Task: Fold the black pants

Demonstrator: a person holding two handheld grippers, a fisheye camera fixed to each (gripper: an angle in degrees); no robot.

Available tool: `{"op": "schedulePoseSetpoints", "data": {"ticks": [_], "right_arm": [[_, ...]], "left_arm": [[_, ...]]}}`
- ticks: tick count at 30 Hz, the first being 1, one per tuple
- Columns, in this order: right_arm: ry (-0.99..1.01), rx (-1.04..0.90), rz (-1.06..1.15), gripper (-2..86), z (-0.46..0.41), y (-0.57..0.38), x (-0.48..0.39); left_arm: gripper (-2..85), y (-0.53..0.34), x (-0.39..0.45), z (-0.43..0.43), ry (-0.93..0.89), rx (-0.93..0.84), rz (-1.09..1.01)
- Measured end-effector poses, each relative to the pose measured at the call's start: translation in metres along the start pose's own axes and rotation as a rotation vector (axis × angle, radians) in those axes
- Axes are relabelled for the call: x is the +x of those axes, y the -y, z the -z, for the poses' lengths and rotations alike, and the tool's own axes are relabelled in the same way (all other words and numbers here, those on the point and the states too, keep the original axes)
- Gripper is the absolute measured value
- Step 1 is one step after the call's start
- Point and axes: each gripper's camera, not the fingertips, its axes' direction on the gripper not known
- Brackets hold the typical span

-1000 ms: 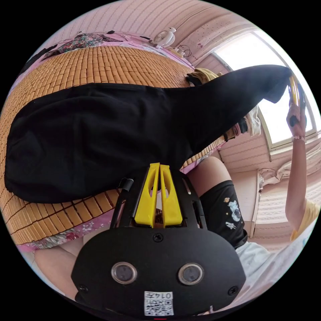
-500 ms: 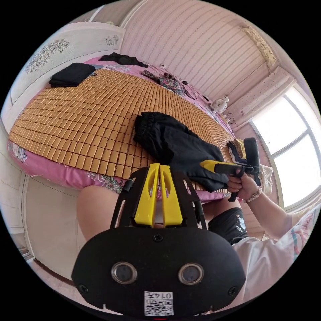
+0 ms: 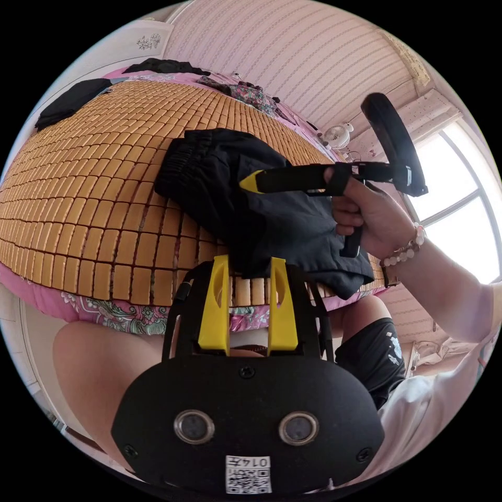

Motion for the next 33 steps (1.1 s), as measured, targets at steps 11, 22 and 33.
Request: {"op": "schedulePoseSetpoints", "data": {"ticks": [11,22,33], "right_arm": [[0.038,0.028,-0.068,3.6,-0.041,0.011,0.017],[0.281,0.381,-0.322,1.5,0.022,-0.057,0.078],[0.314,0.429,-0.058,5.4,0.032,0.073,0.047]], "left_arm": [[2.9,-0.018,0.024,0.023,0.005,0.040,-0.081],[1.2,-0.030,0.104,0.069,-0.133,0.108,-0.319],[1.0,-0.014,0.029,0.168,0.093,0.375,-0.091]]}}
